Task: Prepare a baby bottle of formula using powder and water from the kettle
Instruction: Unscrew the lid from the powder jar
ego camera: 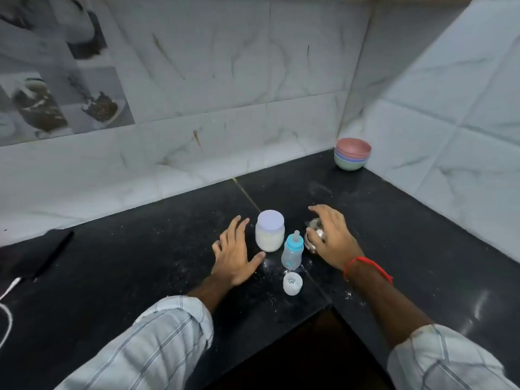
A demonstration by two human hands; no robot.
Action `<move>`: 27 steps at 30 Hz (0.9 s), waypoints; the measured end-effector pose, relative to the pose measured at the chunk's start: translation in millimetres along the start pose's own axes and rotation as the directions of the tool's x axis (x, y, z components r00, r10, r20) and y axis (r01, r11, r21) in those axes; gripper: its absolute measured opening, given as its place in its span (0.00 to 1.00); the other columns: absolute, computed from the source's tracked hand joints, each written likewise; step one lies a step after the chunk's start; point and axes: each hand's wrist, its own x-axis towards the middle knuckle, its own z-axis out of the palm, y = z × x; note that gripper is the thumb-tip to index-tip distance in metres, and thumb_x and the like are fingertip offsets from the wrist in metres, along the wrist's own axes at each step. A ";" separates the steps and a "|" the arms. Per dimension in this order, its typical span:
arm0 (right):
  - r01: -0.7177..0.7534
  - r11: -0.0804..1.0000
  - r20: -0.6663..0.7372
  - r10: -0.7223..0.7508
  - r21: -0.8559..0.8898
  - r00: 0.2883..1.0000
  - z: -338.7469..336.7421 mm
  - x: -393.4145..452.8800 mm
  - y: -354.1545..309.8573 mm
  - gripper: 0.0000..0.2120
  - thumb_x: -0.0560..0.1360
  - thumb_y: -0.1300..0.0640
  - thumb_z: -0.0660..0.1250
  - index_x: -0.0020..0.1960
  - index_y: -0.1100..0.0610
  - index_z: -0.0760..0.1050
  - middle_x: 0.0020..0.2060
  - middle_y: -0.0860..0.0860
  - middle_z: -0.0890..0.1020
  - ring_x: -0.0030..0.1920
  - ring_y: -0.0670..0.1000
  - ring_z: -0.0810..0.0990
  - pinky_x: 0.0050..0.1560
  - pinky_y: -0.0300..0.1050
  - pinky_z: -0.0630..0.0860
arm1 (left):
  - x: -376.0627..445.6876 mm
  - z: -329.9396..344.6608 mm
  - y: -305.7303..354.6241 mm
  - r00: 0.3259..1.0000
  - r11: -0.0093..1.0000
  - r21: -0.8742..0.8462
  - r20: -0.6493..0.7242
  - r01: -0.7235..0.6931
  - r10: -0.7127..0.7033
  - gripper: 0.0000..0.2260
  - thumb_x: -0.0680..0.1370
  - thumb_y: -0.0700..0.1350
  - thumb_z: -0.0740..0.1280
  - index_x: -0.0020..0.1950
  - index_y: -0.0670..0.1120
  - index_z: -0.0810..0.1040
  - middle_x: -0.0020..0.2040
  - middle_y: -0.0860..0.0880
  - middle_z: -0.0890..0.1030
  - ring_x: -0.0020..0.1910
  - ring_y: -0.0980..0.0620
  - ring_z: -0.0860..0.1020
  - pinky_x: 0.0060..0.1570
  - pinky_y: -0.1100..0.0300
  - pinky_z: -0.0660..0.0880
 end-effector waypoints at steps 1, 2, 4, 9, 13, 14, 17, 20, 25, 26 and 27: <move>-0.020 0.999 -0.024 0.021 0.034 0.999 1.9 3.8 -1.2 0.23 0.80 0.57 0.66 0.74 0.50 0.68 0.73 0.49 0.70 0.75 0.48 0.62 0.75 0.52 0.67 | 7.7 4.0 -3.9 1.000 0.999 -0.045 0.017 0.022 -0.022 0.44 0.76 0.61 0.71 0.84 0.52 0.49 0.85 0.52 0.47 0.81 0.43 0.55 0.77 0.38 0.57; -0.052 0.997 -0.028 0.053 0.052 0.998 2.6 7.5 -2.9 0.23 0.80 0.57 0.67 0.74 0.50 0.68 0.72 0.49 0.71 0.75 0.48 0.63 0.74 0.52 0.67 | 15.4 5.9 -6.3 0.998 0.995 -0.083 0.027 0.061 -0.059 0.45 0.76 0.60 0.72 0.84 0.52 0.48 0.85 0.52 0.48 0.81 0.43 0.55 0.77 0.37 0.56; -0.083 0.996 -0.014 0.084 0.023 0.996 5.6 11.2 -7.4 0.23 0.80 0.56 0.67 0.74 0.49 0.68 0.71 0.49 0.73 0.73 0.50 0.65 0.74 0.53 0.66 | 31.5 14.6 -11.4 0.994 0.980 -0.167 0.054 0.105 -0.098 0.47 0.74 0.59 0.75 0.84 0.52 0.49 0.85 0.51 0.50 0.82 0.43 0.54 0.77 0.37 0.55; -0.101 0.993 0.011 0.102 -0.061 0.995 14.1 12.2 -13.6 0.23 0.80 0.52 0.67 0.73 0.46 0.68 0.68 0.48 0.74 0.68 0.51 0.67 0.68 0.48 0.61 | 66.6 39.2 -12.4 0.976 0.920 -0.338 0.154 0.199 -0.154 0.54 0.68 0.57 0.80 0.83 0.56 0.48 0.82 0.45 0.59 0.82 0.43 0.54 0.77 0.39 0.49; -0.101 0.993 -0.035 0.100 -0.052 0.994 20.4 12.7 -14.2 0.22 0.80 0.51 0.67 0.73 0.45 0.68 0.67 0.46 0.75 0.65 0.50 0.67 0.65 0.47 0.63 | 80.6 58.1 -10.6 0.961 0.897 -0.377 0.233 0.229 -0.148 0.52 0.66 0.60 0.80 0.82 0.59 0.52 0.80 0.48 0.64 0.81 0.44 0.58 0.77 0.40 0.52; -0.098 0.994 -0.038 0.096 -0.046 0.995 22.5 16.0 -15.3 0.22 0.80 0.51 0.67 0.73 0.46 0.68 0.67 0.46 0.75 0.64 0.50 0.67 0.66 0.47 0.63 | 82.9 62.1 -11.0 0.963 0.888 -0.400 0.226 0.227 -0.145 0.51 0.65 0.61 0.80 0.81 0.59 0.55 0.78 0.50 0.68 0.80 0.45 0.62 0.77 0.40 0.55; -0.010 1.000 -0.043 0.011 0.004 0.999 31.0 29.4 -25.2 0.22 0.79 0.50 0.66 0.72 0.49 0.71 0.65 0.46 0.77 0.61 0.49 0.70 0.66 0.49 0.69 | 82.7 68.9 -11.7 0.971 0.865 -0.447 0.168 0.229 -0.170 0.46 0.62 0.66 0.79 0.76 0.60 0.64 0.72 0.56 0.74 0.74 0.50 0.71 0.75 0.41 0.64; 0.079 0.988 -0.015 -0.077 0.135 0.997 42.3 39.0 -43.1 0.21 0.79 0.48 0.66 0.72 0.49 0.71 0.63 0.45 0.77 0.59 0.47 0.75 0.62 0.51 0.75 | 57.7 52.9 -4.7 0.965 0.808 -0.542 0.025 0.232 -0.260 0.43 0.62 0.63 0.82 0.72 0.57 0.66 0.69 0.55 0.71 0.69 0.51 0.75 0.68 0.46 0.75; 0.123 0.987 0.188 -0.103 -0.099 0.977 69.4 45.8 -81.1 0.36 0.76 0.29 0.58 0.79 0.42 0.58 0.71 0.44 0.69 0.67 0.52 0.72 0.60 0.52 0.75 | 12.7 19.5 -9.9 0.956 0.829 -0.547 -0.162 0.120 -0.245 0.41 0.62 0.61 0.83 0.69 0.54 0.66 0.62 0.64 0.68 0.59 0.61 0.77 0.52 0.61 0.79; 0.118 0.980 0.254 -0.076 -0.157 0.964 74.4 48.8 -86.1 0.37 0.75 0.26 0.57 0.79 0.41 0.56 0.71 0.46 0.70 0.66 0.55 0.74 0.58 0.55 0.75 | 7.4 14.3 -10.4 0.963 0.843 -0.524 -0.141 0.125 -0.230 0.43 0.62 0.61 0.83 0.70 0.55 0.66 0.61 0.68 0.67 0.59 0.62 0.77 0.52 0.64 0.78; 0.109 0.976 0.310 -0.047 -0.187 0.950 79.3 53.0 -90.4 0.36 0.75 0.26 0.56 0.78 0.40 0.57 0.69 0.49 0.71 0.64 0.58 0.76 0.56 0.56 0.75 | 2.2 7.5 -8.8 0.968 0.850 -0.508 -0.113 0.138 -0.225 0.43 0.61 0.61 0.84 0.69 0.57 0.65 0.61 0.71 0.68 0.59 0.64 0.77 0.51 0.66 0.78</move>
